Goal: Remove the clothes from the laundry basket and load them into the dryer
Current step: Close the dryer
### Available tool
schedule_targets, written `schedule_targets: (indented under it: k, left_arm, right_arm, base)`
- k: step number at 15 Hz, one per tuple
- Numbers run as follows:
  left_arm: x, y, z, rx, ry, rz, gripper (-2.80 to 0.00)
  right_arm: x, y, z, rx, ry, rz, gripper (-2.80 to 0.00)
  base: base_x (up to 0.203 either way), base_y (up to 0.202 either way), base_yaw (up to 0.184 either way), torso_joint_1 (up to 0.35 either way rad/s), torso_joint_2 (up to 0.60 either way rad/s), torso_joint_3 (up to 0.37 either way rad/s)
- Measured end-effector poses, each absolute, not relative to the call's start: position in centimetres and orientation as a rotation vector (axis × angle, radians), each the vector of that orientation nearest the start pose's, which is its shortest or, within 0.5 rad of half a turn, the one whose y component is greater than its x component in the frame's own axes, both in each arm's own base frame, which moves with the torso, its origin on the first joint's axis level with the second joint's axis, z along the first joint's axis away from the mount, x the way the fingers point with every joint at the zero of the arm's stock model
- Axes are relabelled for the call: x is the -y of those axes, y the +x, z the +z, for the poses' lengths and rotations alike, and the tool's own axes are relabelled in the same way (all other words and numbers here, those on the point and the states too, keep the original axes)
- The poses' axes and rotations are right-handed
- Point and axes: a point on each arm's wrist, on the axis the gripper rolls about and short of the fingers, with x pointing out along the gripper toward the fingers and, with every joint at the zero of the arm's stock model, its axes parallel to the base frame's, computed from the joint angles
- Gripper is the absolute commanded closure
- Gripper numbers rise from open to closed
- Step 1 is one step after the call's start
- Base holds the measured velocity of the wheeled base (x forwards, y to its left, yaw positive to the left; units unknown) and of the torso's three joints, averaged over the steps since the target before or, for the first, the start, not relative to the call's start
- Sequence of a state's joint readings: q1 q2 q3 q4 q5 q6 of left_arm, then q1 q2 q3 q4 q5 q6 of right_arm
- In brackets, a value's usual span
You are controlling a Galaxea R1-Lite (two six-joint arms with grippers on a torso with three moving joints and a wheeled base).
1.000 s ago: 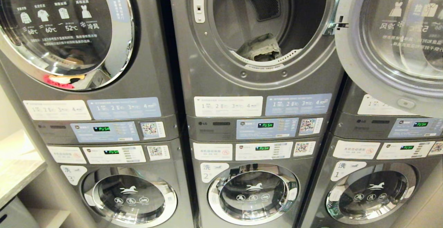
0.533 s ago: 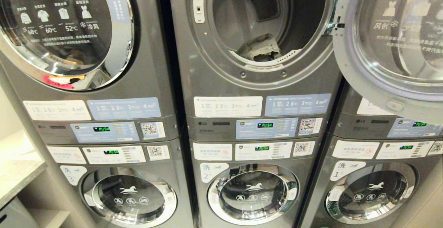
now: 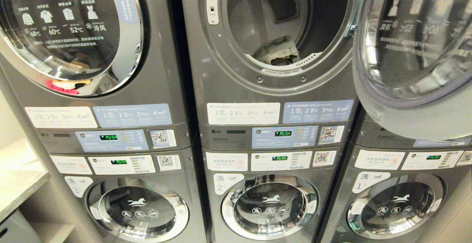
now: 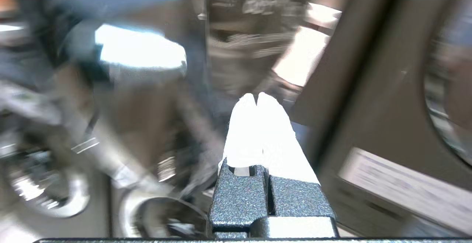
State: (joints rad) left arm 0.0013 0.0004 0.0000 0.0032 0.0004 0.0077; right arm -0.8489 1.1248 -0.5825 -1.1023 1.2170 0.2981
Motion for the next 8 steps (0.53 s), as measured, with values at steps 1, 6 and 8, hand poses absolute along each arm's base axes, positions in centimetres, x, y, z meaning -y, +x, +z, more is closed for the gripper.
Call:
schedule_targets:
  k: [1,6,8]
  left_arm:
    - [0.0,-2.3,7.5,-0.004,0.008,0.002,0.0]
    - [0.0,-2.3,7.5,-0.004,0.008,0.001,0.0]
    - [0.0,-2.3,7.5,-0.004,0.008,0.002,0.0]
  right_arm:
    - [7.4,10.1,28.9,0.238,-0.194,0.44,0.0]
    - [3.9,9.2,28.7,0.288,-0.215,0.622,0.0]
    - [4.1,9.6,28.8,0.272,-0.171,0.592,0.0]
  base:
    - [0.0,0.0,0.0,0.0,0.0,0.0]
    - [0.0,0.0,0.0,0.0,0.0,0.0]
    - [0.0,0.0,0.0,0.0,0.0,0.0]
